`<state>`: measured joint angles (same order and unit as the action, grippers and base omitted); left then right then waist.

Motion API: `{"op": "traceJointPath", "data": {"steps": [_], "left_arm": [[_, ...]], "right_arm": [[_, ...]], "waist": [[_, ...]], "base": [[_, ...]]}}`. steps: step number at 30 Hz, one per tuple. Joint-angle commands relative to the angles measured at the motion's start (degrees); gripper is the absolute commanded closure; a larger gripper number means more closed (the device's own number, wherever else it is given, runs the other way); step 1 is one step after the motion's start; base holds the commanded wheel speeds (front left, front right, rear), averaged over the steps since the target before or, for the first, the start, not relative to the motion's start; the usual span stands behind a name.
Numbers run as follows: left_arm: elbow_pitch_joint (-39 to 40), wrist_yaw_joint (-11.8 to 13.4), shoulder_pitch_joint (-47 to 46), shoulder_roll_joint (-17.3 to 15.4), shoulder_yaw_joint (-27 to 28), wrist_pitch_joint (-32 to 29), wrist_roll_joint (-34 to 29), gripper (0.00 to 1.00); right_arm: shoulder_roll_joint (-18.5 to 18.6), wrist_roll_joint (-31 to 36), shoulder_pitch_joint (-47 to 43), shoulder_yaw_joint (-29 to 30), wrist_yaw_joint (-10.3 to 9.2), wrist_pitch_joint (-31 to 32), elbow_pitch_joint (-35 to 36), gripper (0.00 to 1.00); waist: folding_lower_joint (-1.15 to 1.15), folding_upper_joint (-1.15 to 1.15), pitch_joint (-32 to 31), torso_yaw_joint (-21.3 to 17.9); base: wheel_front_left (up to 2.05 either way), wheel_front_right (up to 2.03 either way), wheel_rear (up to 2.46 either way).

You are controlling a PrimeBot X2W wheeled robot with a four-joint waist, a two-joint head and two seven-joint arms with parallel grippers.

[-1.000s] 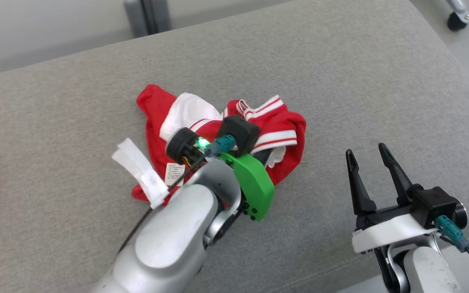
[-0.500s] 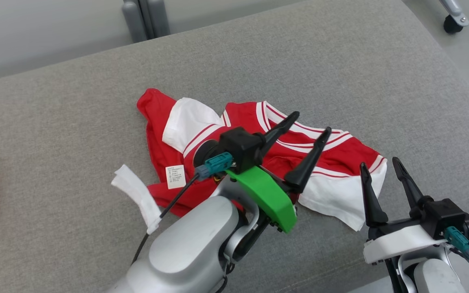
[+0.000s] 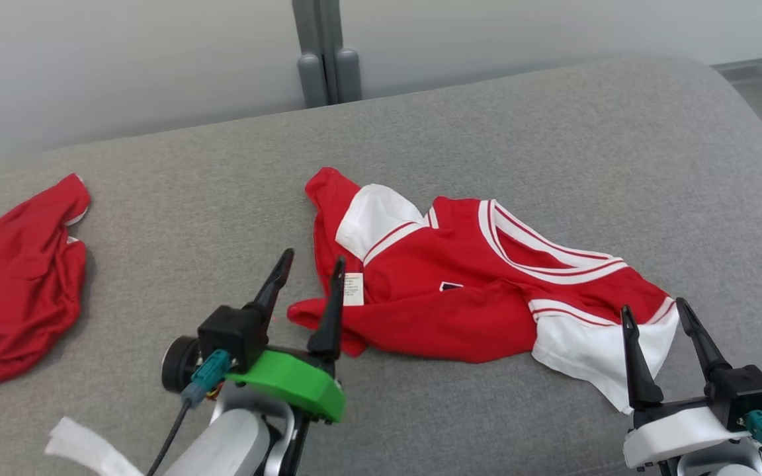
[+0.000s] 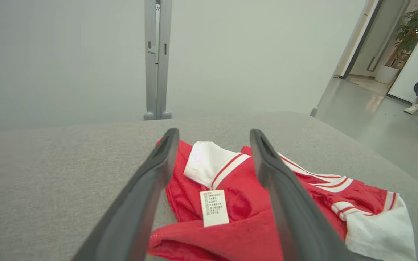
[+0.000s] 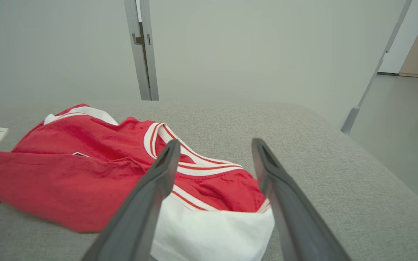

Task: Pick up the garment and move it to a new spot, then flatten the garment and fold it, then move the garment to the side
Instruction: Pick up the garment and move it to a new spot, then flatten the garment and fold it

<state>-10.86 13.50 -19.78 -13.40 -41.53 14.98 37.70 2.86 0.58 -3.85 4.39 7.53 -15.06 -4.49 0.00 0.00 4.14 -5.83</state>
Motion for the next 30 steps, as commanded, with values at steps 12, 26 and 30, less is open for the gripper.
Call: {"op": "traceJointPath", "data": {"steps": [12,26,30], "left_arm": [[2.09,-1.79,20.63,1.35,17.77,0.23,-9.81,0.00],[0.84,-11.57,30.46,7.51,32.98,0.19,-21.19,0.00],[1.63,-14.81,30.81,8.53,35.28,0.19,-23.37,0.00]], "right_arm": [[0.08,0.65,-4.82,2.12,-0.08,-0.18,0.31,0.00],[0.07,1.31,-6.25,1.87,-0.08,-0.18,-0.81,0.00],[0.06,1.21,-5.98,1.60,-0.08,-0.18,-0.74,0.00]], "waist": [[0.00,0.00,-5.82,8.49],[0.00,0.00,-7.98,9.70],[0.00,0.00,-7.95,9.42]], "base": [[0.00,0.00,0.00],[0.00,0.00,0.00],[0.00,0.00,0.00]]}}
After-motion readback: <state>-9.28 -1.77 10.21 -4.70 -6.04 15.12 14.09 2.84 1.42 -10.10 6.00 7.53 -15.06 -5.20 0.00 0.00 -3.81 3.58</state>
